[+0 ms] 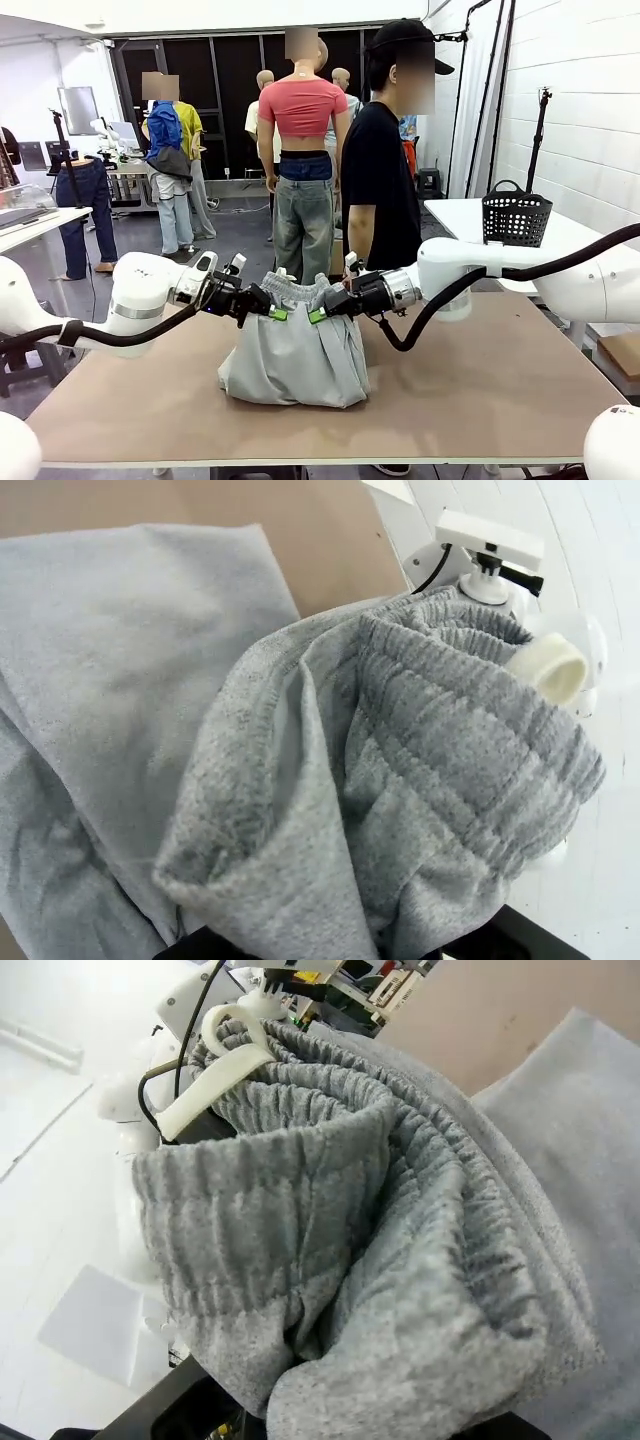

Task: Fold the training pants.
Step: Fold the Training pants in half.

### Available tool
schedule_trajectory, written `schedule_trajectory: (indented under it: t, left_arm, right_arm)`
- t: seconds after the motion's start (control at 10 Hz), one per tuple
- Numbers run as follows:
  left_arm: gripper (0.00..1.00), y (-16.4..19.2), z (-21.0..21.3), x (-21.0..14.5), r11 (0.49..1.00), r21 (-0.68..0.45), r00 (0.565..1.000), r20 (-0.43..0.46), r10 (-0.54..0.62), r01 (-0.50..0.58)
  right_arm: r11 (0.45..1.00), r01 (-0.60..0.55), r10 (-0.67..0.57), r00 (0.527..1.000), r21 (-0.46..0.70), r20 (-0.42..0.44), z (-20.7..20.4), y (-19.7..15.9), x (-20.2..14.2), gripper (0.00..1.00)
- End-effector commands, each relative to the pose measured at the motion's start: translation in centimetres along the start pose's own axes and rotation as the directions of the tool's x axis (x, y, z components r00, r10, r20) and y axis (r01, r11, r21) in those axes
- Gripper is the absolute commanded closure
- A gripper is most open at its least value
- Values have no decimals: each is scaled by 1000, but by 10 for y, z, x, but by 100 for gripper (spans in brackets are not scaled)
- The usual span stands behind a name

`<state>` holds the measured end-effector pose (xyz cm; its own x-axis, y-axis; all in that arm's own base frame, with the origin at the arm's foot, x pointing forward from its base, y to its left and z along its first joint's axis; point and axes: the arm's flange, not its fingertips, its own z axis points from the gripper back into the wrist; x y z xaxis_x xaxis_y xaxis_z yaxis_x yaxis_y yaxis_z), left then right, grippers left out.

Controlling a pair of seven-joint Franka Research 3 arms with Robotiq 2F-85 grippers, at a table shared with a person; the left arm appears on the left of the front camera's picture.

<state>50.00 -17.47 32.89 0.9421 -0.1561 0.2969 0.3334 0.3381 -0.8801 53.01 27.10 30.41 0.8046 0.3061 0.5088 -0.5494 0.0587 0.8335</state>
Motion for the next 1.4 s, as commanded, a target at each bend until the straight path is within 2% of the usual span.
schedule_trajectory:
  t: [0.0, 0.4, 0.6, 1.3]
  left_arm:
    - [100, 9, -10, 11, 999, 13, 998, -26, 52, -52]
    - [100, 22, -11, 19, 998, 28, 998, -3, 59, -59]
    - [100, 25, -8, 26, 998, 23, 998, 13, 55, -55]
    - [100, 41, -7, 43, 996, 7, 996, 13, 86, -86]
  right_arm:
    - [997, 46, -47, 999, -54, -8, -3, -3, 3, 100]
    - [995, 69, -70, 998, -70, -2, 0, -12, 8, 100]
    - [995, 61, -58, 998, -84, 32, -1, -15, 14, 100]
    - [987, 100, -94, 994, -123, 56, 0, -34, 29, 100]
